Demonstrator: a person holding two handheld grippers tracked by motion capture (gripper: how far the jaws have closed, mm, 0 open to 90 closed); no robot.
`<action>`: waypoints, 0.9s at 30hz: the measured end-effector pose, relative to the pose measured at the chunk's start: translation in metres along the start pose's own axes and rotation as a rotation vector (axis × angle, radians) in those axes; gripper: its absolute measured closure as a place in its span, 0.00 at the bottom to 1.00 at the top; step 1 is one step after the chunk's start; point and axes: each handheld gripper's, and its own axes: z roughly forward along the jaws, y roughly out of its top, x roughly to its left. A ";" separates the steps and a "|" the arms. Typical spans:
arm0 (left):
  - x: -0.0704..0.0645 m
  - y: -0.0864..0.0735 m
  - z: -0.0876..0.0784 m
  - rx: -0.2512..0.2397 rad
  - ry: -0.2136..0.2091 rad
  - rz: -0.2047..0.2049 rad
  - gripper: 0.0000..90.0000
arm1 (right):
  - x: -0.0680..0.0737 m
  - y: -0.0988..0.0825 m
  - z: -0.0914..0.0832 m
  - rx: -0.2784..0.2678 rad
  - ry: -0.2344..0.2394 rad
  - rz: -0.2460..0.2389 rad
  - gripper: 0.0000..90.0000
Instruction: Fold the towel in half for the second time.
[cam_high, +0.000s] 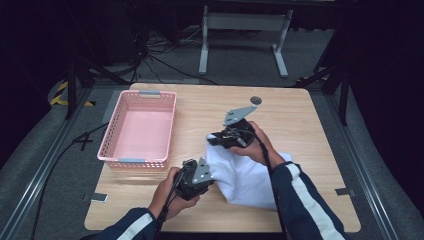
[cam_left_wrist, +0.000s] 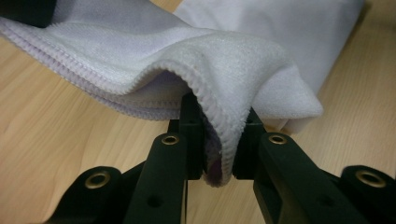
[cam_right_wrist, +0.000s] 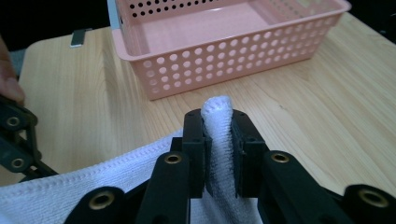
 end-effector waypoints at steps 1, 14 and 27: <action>-0.002 0.007 0.001 0.011 0.007 0.023 0.87 | -0.001 -0.003 -0.007 -0.009 -0.003 0.009 0.87; -0.035 0.084 0.068 0.063 -0.134 0.218 0.83 | -0.027 -0.088 -0.097 -0.044 -0.115 0.106 0.83; -0.033 0.070 0.063 -0.061 -0.246 0.105 0.29 | -0.044 -0.188 -0.153 -0.021 -0.251 0.303 0.47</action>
